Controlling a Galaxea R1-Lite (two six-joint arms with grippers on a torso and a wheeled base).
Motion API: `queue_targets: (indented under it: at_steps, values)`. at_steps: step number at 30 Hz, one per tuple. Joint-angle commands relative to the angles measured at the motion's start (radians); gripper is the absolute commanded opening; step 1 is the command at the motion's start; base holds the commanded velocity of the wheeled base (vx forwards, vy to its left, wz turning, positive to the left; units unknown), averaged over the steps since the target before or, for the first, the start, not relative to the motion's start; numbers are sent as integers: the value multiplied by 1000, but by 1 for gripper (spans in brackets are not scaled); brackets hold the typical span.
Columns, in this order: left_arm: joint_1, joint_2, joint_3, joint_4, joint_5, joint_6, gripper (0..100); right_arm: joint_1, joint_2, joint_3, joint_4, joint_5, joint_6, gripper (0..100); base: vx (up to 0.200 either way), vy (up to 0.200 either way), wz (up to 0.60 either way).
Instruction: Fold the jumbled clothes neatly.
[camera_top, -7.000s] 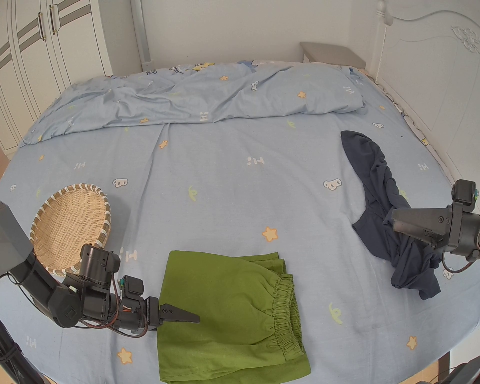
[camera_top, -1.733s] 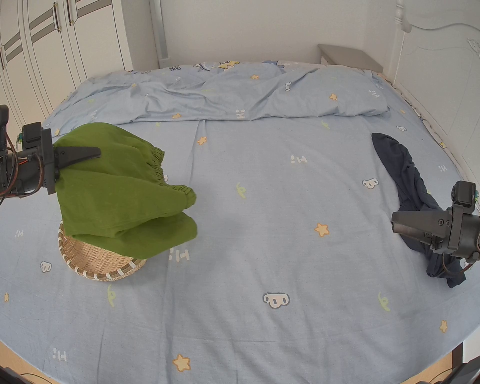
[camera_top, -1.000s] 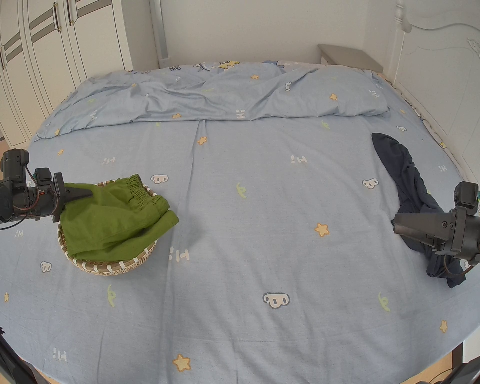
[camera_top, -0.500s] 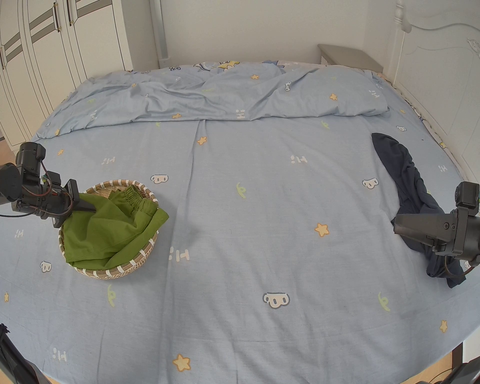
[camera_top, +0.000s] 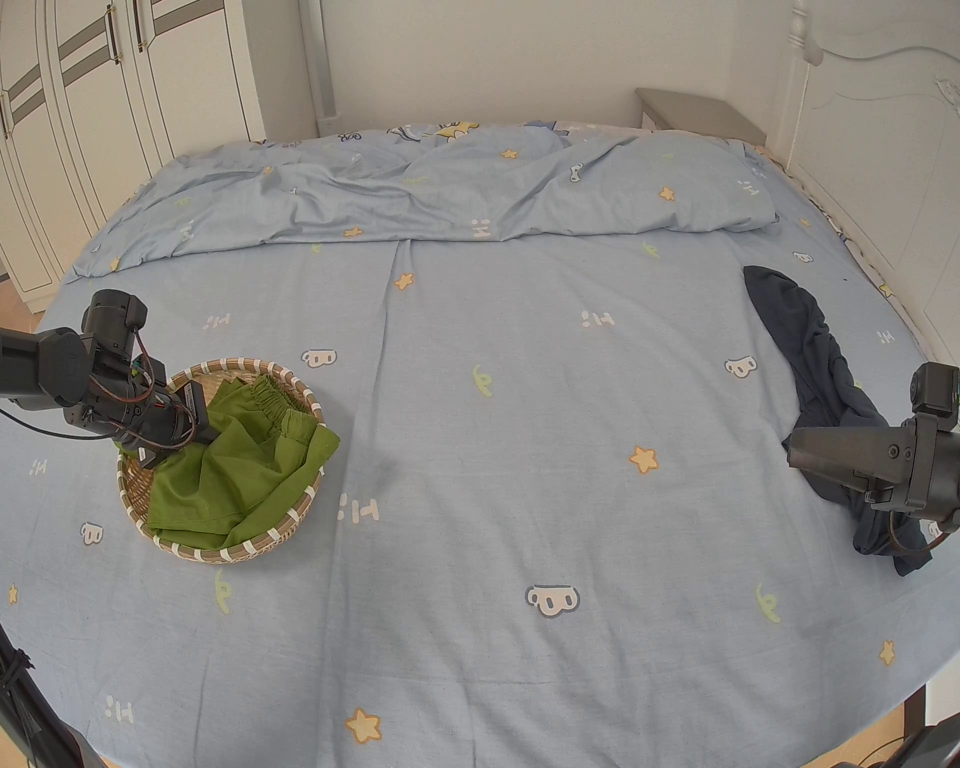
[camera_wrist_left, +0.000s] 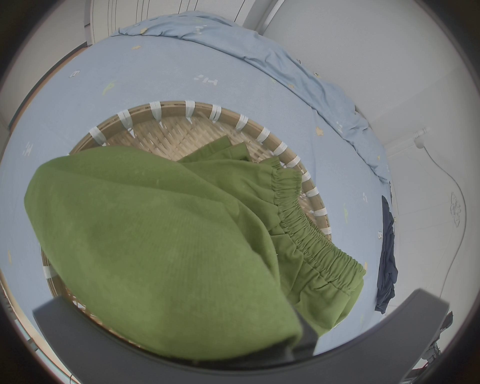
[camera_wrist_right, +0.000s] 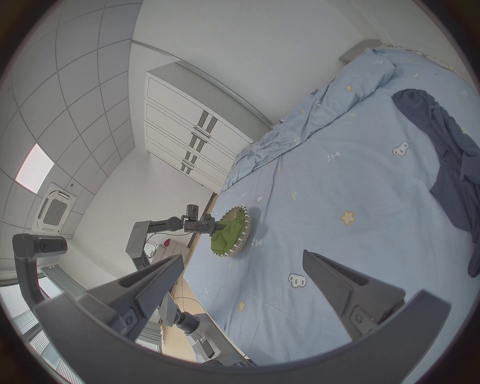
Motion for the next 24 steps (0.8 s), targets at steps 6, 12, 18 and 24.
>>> queue_targets:
  at_steps: [6,12,18,24]
  values:
    - [-4,-11,-14,47,9,-1,100,0,1,0,0,1,0,100,0,0,0]
    - [-9,-115,-64,208,144,10,100,0,1,1,0,1,0,100,0,0,0]
    - [-30,-221,-83,291,302,18,100,8,1,6,0,-1,0,100,0,0,0]
    - [-66,-370,-87,383,308,21,100,20,-31,21,-2,-3,-3,100,0,0,0]
